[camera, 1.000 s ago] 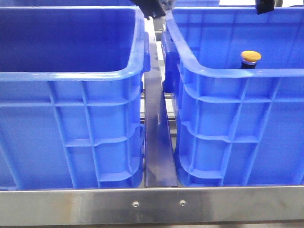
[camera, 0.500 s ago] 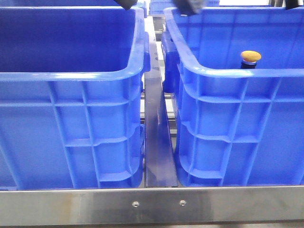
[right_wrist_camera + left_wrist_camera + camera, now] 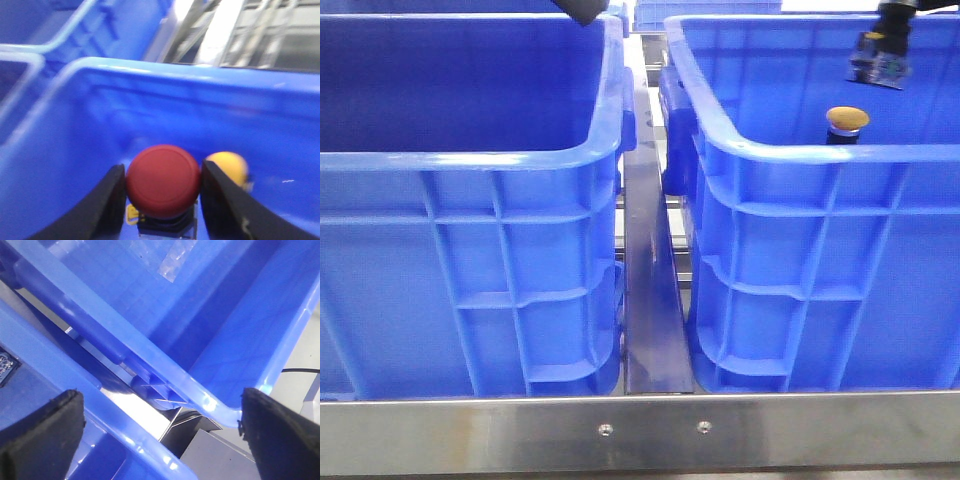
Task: Pick red and yellow buttons and place in box
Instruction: 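Lower the red button beside the yellow one and open the right gripper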
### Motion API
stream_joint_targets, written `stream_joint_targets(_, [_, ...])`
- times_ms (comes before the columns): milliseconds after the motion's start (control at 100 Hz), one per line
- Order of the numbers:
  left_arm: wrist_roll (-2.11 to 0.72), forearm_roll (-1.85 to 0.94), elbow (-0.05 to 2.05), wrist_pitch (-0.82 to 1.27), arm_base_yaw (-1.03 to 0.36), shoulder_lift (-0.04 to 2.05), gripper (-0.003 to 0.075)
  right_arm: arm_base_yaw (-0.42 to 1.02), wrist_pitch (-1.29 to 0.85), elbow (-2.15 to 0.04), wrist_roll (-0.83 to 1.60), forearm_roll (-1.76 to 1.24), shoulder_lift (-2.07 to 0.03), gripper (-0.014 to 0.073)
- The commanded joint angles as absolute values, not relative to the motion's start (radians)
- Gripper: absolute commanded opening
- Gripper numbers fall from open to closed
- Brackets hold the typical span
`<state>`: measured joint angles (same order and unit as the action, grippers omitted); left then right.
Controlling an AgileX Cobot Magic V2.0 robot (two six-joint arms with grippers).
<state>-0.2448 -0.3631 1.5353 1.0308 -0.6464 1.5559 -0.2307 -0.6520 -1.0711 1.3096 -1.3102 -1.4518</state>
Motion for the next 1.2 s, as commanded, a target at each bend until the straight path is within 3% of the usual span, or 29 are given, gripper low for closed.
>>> stream_joint_targets(0, [-0.247,-0.397,1.568,0.999,-0.653,1.517,0.0596,-0.237,-0.55,-1.104,1.348,-1.348,-1.424,0.0216])
stream_joint_targets(670, [-0.247,-0.395,1.568,1.001,-0.653,1.517,0.0596,-0.237,-0.192,-1.106,1.348,-1.35,-1.624,0.0216])
stream_joint_targets(1190, [-0.247,-0.395,1.568,1.001,-0.653,1.517,0.0596,-0.23,-0.208,-1.155,1.348,-1.383,-1.67,0.0216])
